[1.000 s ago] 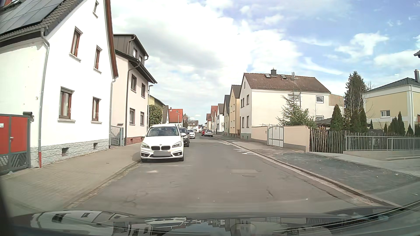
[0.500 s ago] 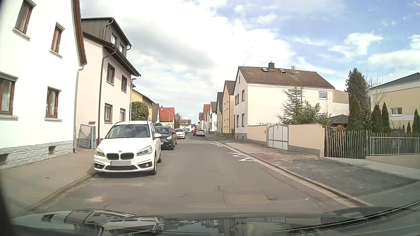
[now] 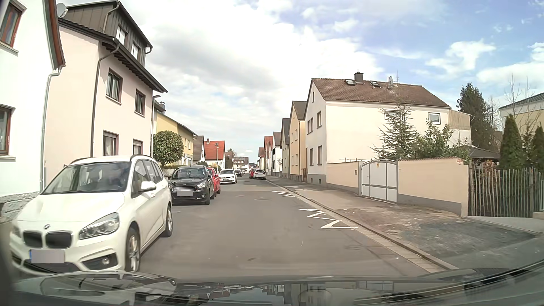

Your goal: Follow the waypoints while adhering to traffic rules and regulations

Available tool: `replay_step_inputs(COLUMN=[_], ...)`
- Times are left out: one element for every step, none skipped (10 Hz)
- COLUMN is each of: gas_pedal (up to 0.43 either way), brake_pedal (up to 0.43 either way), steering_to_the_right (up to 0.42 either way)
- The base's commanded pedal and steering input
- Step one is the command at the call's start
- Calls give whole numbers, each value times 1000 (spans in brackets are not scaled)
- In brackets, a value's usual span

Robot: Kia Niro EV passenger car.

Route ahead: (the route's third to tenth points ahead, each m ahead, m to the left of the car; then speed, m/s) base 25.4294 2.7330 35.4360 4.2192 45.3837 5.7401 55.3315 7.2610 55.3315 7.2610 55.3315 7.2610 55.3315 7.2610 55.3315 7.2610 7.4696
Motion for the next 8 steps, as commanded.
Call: replay_step_inputs(gas_pedal=[138, 138, 138, 138, 138, 138, 138, 138], brake_pedal=[0, 0, 0, 0, 0, 0, 0, 0], steering_to_the_right=[-25, -25, -27, -29, -29, -29, -32, -34])
